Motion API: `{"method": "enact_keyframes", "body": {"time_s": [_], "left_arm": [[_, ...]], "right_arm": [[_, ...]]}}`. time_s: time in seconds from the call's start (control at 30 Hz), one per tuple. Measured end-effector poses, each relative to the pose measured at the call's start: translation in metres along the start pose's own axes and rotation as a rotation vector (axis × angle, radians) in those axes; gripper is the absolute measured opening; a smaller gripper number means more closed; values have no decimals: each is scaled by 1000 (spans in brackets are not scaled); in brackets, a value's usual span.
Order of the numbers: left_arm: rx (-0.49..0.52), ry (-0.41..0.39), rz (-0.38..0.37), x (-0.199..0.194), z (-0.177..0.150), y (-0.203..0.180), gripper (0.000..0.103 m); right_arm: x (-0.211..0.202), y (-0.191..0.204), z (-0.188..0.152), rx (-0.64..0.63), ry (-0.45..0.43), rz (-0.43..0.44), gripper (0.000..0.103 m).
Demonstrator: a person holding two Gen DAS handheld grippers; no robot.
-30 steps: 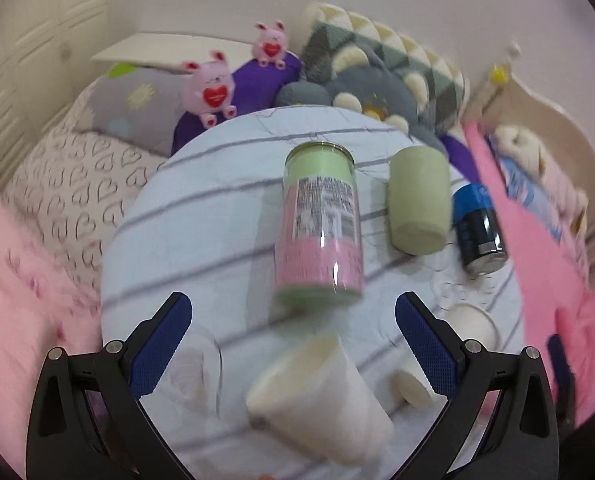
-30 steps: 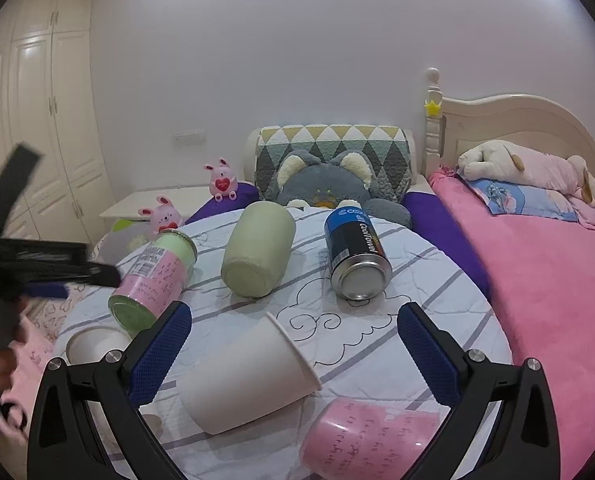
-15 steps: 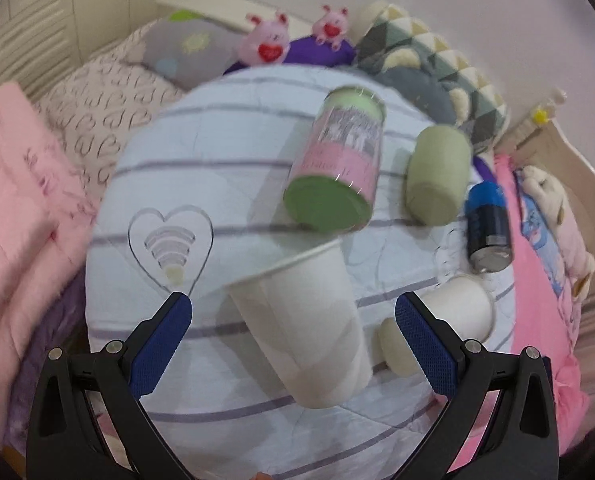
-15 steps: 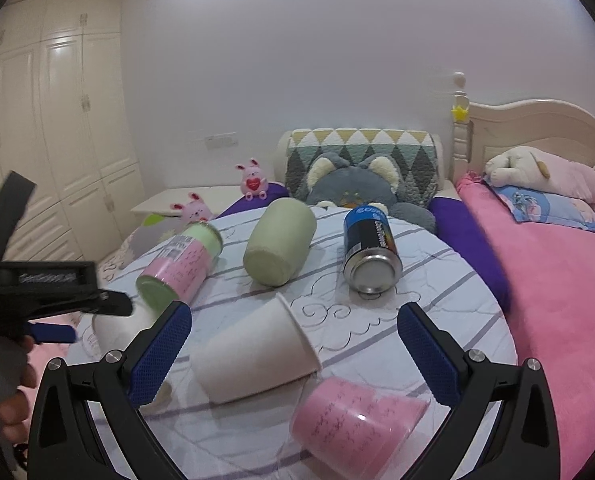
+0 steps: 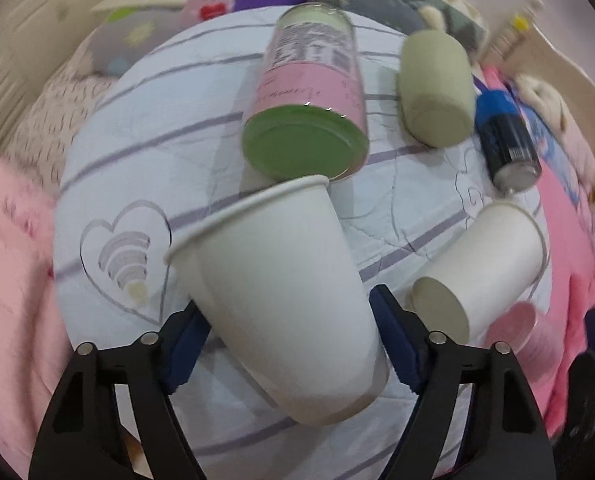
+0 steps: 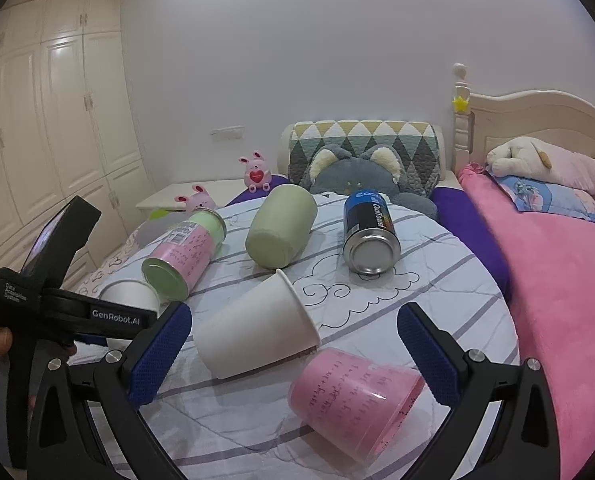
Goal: Flip cup upright
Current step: 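Move the left tool toward the tipped white paper cup near the canister, then grasp the white paper cup with the right gripper and lift it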
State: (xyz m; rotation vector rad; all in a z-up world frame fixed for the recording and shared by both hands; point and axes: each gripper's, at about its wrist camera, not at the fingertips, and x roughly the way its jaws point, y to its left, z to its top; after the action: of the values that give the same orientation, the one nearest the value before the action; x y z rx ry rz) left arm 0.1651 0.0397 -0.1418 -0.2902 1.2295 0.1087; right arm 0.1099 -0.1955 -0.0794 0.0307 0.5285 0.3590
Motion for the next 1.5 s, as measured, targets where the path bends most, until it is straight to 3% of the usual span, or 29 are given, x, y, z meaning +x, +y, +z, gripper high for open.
{"method": "enact_keyframes", "body": {"time_s": [0.2,0.53,0.8,0.97,1.1,1.2,1.27,1.5], "left_arm": [[278,1,50,-5,-4,-12,72],[533,-55,10,-13,-21,-6,67],[675,-91,-5,-20,-45,-12,65],[665,-113,-18,-25,-49,-3,70],[623,-119,0,-25,-45,3,87],[593,-133,-40,-32,-45,10,90],[580,-144,-46,-35,-46,14,102],[496,-194,-103,-54,-57,41,103]], "right_arm": [[-1,7,-3,-2,9,-7,103],[-1,31,-11,-11,35,-31,103],[-9,43,-16,1,43,-89,103],[-13,55,-19,-10,51,-104,103],[-10,58,-21,13,59,-103,103],[-10,59,-22,48,66,-90,103],[-11,60,-22,73,66,-79,103],[-8,79,-11,173,99,46,103]]}}
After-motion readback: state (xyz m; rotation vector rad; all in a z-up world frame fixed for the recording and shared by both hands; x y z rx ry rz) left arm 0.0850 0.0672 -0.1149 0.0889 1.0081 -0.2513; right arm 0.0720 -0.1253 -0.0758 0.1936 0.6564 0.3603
